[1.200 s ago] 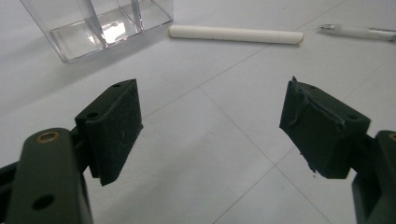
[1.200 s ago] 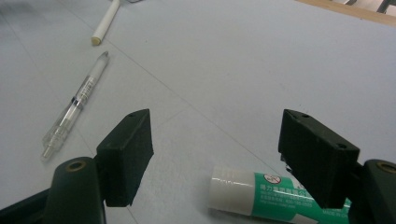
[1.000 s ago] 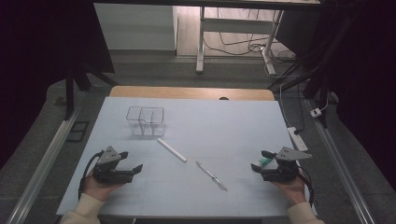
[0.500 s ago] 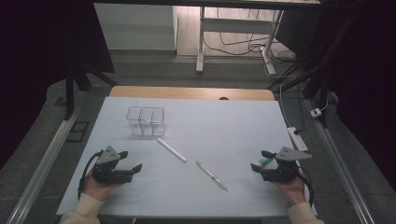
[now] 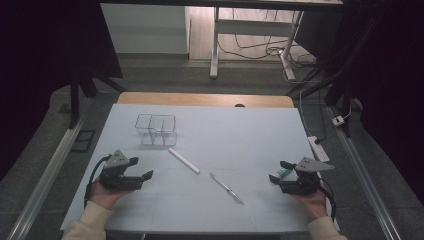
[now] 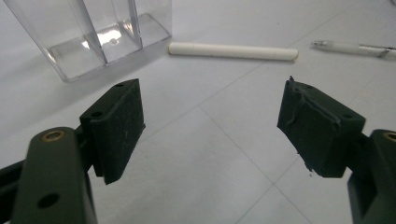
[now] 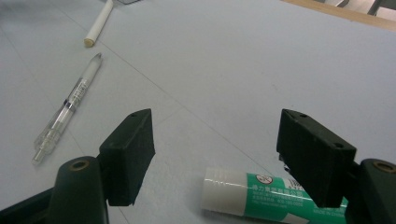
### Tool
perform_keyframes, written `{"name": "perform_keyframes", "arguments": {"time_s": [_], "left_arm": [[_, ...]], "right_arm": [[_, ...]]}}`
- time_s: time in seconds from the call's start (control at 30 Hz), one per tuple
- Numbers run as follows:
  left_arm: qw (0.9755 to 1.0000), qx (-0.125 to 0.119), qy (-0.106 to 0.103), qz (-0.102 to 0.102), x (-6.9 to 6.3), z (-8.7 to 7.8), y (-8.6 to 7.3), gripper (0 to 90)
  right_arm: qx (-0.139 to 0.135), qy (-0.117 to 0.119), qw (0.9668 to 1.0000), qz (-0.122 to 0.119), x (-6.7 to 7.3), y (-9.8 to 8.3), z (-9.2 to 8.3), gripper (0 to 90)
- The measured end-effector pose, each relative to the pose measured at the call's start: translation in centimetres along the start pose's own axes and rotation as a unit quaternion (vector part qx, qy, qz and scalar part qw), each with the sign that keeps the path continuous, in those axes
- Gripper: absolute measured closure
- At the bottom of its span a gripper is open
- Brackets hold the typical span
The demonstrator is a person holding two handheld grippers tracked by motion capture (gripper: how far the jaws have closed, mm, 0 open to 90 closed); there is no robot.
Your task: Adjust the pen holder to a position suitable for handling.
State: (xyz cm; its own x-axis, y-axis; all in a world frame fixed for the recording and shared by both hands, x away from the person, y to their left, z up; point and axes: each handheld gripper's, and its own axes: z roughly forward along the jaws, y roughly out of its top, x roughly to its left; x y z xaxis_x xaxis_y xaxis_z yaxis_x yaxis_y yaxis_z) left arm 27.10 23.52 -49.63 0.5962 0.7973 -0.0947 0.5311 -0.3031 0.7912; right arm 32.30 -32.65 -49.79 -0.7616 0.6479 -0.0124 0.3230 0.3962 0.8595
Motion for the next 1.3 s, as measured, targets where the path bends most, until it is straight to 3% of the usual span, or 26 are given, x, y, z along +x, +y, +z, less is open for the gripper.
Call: {"name": "perform_keyframes", "arguments": {"time_s": [0.27, 0.53, 0.9, 1.17, 1.3], "left_arm": [[1.0000, -0.002, 0.004, -0.001, 0.7, -0.1, 0.8, 23.6], [0.9998, 0.002, 0.021, 0.002, 2.0, 0.1, 2.4, 25.0], [0.9994, -0.001, 0.033, -0.010, 3.6, -0.1, 3.7, 26.9], [0.9987, -0.001, 0.039, -0.034, 5.5, 0.8, 4.0, 31.2], [0.9984, 0.004, 0.041, -0.038, 6.3, 1.1, 4.1, 37.8]], "right_arm": [[-0.001, -0.001, 1.0000, -0.002, 0.0, 0.0, 0.0, 27.6], [-0.006, -0.001, 1.0000, -0.002, 0.0, 0.1, 0.0, 27.5], [-0.008, -0.002, 0.9999, -0.008, 0.2, 0.2, 0.0, 27.1], [-0.004, -0.003, 1.0000, -0.008, 0.2, 0.2, 0.2, 26.9], [-0.002, -0.003, 1.0000, -0.007, 0.1, 0.1, 0.2, 26.9]]}}
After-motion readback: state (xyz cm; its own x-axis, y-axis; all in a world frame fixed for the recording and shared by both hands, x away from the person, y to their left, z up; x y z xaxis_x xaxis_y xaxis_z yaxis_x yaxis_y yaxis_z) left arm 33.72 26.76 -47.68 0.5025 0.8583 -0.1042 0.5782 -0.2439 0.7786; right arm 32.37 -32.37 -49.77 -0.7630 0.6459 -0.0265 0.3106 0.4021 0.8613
